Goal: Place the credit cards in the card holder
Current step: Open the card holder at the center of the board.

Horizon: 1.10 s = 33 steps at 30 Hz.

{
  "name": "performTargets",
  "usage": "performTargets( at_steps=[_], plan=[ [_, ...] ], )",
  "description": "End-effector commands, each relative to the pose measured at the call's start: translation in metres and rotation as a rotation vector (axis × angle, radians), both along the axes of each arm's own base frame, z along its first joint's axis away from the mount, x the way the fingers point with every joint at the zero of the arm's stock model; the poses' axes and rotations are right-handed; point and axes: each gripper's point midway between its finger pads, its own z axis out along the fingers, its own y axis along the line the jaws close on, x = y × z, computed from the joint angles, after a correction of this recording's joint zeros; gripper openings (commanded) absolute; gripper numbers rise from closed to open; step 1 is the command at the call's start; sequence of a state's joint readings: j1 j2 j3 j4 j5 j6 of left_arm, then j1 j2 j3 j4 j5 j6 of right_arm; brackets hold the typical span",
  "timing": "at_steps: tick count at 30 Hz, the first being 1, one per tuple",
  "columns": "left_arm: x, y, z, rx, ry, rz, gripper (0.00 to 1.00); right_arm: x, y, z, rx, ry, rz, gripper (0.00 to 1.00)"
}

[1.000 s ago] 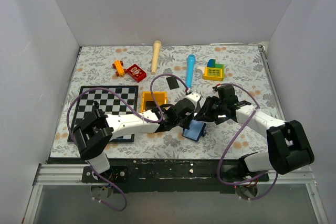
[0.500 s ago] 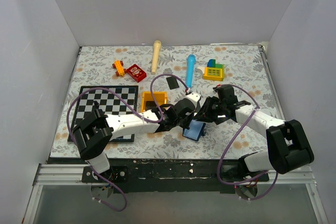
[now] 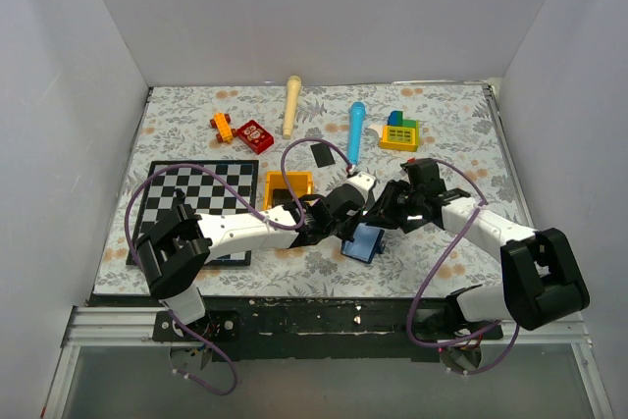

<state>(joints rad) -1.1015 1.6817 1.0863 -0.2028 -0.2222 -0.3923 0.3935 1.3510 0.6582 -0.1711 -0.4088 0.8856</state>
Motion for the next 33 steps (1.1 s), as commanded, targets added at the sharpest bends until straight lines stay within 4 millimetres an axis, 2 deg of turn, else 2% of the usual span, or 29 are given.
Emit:
performTargets(
  at_steps=[1,10,18,33],
  plan=[
    [0.001,-0.008,0.009,-0.044,-0.021,-0.012,0.0,0.007,0.006,0.029,0.034,-0.069,-0.007,0.31],
    [0.001,-0.007,0.007,-0.04,-0.018,-0.009,0.0,0.007,-0.004,0.037,0.001,-0.116,-0.044,0.31],
    [-0.001,-0.006,0.004,-0.043,-0.011,-0.004,0.0,0.001,-0.003,0.023,0.008,-0.085,-0.031,0.29],
    [-0.001,-0.007,0.005,-0.05,-0.01,-0.004,0.0,0.001,0.001,0.009,0.011,-0.052,-0.022,0.29]
  ],
)
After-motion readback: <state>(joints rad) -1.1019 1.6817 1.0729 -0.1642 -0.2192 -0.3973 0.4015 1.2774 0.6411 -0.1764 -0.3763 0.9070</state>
